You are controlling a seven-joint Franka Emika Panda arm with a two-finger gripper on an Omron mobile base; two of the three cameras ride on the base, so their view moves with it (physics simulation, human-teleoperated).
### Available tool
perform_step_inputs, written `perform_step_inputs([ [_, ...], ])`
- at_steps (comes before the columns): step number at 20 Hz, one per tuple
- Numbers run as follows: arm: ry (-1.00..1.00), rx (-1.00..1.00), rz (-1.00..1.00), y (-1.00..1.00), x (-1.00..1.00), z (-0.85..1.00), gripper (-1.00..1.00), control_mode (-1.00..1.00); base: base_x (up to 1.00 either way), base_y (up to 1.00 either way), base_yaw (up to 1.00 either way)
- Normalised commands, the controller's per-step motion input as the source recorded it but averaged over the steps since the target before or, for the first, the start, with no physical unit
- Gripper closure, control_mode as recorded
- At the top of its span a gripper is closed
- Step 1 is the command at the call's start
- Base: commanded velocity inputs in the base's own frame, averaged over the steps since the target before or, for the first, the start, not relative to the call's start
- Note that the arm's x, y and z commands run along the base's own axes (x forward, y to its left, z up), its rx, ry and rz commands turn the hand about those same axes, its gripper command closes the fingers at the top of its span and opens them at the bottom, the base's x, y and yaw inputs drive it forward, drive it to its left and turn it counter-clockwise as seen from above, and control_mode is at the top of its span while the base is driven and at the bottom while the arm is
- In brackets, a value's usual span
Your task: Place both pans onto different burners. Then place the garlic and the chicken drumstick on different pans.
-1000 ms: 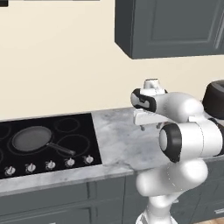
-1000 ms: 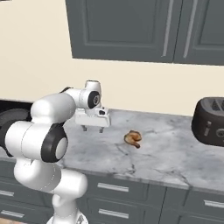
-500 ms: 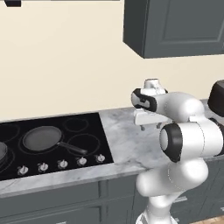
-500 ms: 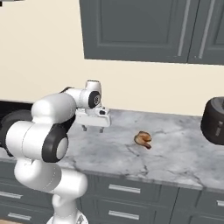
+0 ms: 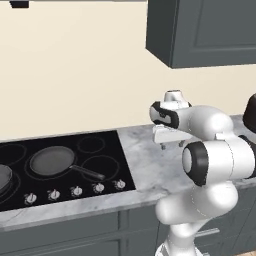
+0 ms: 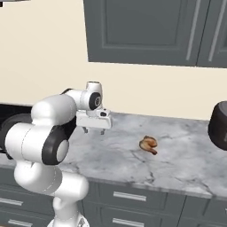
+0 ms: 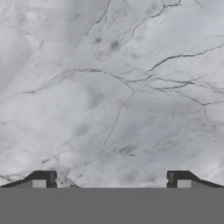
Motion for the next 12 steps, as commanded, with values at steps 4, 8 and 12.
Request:
perform_step_inputs([
  [4, 0.0, 0.0, 0.0, 0.0, 0.0, 0.0, -1.0, 1.0, -0.01, 0.41, 0.0],
  [8, 0.0, 0.0, 0.0, 0.0, 0.0, 0.0, -1.0, 1.0, 0.02, 0.43, 0.0],
  [12, 0.0, 0.0, 0.0, 0.0, 0.0, 0.0, -1.0, 1.0, 0.11, 0.31, 0.0],
])
